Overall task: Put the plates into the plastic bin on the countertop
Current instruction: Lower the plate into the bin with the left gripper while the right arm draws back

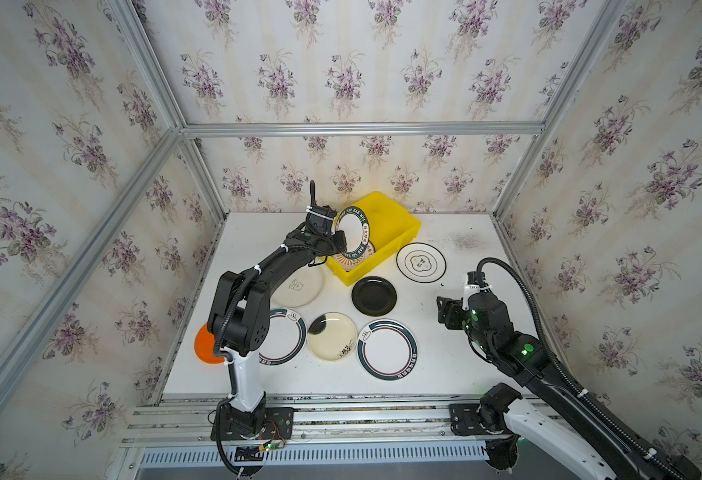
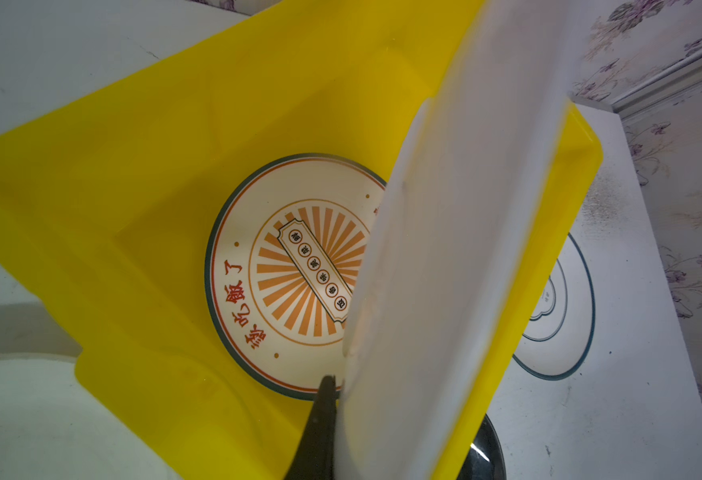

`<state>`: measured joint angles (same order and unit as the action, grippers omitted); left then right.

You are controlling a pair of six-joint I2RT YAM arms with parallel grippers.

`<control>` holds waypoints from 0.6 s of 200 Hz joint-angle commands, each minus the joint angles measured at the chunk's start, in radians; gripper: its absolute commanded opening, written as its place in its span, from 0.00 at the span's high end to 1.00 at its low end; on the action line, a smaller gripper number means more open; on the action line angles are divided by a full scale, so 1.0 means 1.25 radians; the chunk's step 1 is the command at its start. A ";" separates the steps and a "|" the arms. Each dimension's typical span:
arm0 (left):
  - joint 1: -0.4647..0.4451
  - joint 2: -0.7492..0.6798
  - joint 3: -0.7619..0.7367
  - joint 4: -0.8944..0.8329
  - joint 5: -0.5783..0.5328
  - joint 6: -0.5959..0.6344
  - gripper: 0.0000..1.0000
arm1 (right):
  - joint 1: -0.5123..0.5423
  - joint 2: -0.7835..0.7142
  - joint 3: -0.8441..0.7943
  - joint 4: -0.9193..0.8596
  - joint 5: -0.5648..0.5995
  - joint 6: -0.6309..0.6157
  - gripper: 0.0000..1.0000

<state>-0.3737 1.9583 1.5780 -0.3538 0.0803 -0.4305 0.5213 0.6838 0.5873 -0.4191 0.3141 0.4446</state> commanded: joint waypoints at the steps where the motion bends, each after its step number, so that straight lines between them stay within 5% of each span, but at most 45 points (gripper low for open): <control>1: -0.001 0.025 0.032 -0.042 0.013 0.017 0.95 | 0.001 -0.004 -0.006 -0.015 0.033 0.002 0.25; 120: 0.005 0.070 0.065 -0.070 0.034 0.039 0.79 | 0.001 0.020 -0.005 -0.016 0.055 0.057 0.25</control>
<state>-0.3679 2.0430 1.6455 -0.4484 0.1112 -0.4015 0.5217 0.7139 0.5800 -0.4431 0.3603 0.4965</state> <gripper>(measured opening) 0.210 0.754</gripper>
